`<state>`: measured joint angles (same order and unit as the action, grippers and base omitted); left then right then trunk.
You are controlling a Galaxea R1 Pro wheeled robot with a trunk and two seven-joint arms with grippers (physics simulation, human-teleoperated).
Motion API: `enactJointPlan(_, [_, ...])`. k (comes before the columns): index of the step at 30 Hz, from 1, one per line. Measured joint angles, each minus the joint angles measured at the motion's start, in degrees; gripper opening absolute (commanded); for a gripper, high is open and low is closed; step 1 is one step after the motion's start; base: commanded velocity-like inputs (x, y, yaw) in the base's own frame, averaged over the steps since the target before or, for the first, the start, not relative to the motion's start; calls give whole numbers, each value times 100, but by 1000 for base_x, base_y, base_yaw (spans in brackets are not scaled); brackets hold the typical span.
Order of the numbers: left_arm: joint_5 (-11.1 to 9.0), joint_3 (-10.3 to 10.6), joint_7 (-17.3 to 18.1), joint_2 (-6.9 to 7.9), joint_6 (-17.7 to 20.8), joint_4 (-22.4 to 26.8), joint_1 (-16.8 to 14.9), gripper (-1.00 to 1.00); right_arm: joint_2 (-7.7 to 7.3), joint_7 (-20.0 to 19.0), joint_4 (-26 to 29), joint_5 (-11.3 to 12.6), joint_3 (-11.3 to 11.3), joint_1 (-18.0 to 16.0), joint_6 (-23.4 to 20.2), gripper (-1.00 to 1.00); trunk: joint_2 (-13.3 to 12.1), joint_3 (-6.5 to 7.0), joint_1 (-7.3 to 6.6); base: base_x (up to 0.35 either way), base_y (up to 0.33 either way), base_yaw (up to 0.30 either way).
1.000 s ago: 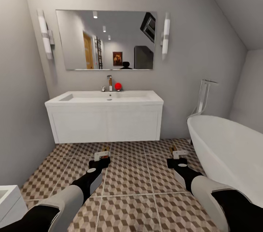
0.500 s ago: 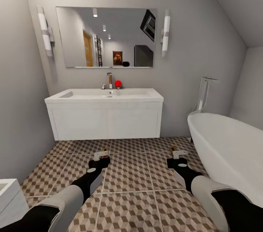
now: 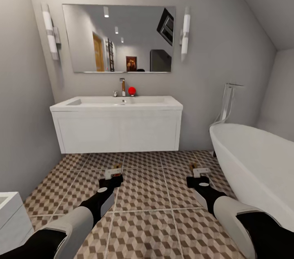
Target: Take the four mousetraps from the cabinet in the bathroom and place them on the bathroom floor. Make sure all four end up on the same floor surface, and ensure that at least two of them are either under or directly next to the same bathroom sink.
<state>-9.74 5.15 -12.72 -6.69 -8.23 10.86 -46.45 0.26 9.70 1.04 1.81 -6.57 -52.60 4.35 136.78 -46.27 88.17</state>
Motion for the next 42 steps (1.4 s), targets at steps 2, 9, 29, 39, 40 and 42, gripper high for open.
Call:
enactJointPlan(2, [0,-2,-3,0,-4,0,0,-100,2,0,0,-3,0,0,0,-100,80,-36,44,0,0,0])
enactJointPlan(9, [0,-2,-8,0,-8,0,0,-100,-1,0,0,-12,0,0,1,-100,361,-162,198,0,0,0])
enactJointPlan(29, [0,-2,-5,0,-9,0,0,-100,-2,0,0,-14,0,0,7,-100,660,-575,386,0,0,0])
enactJointPlan(39, [1,-2,5,0,-9,19,-1,-100,-3,6,0,-17,-2,-1,9,-100,670,-731,404,0,0,0])
enactJointPlan(40, [1,-2,0,0,-9,23,-1,-100,-5,6,0,-16,-2,-1,9,-100,670,-731,404,0,0,0])
enactJointPlan(42, [1,-3,-8,0,-9,29,-1,-100,-7,4,0,-18,-2,-1,9,-100,670,-731,404,0,0,0])
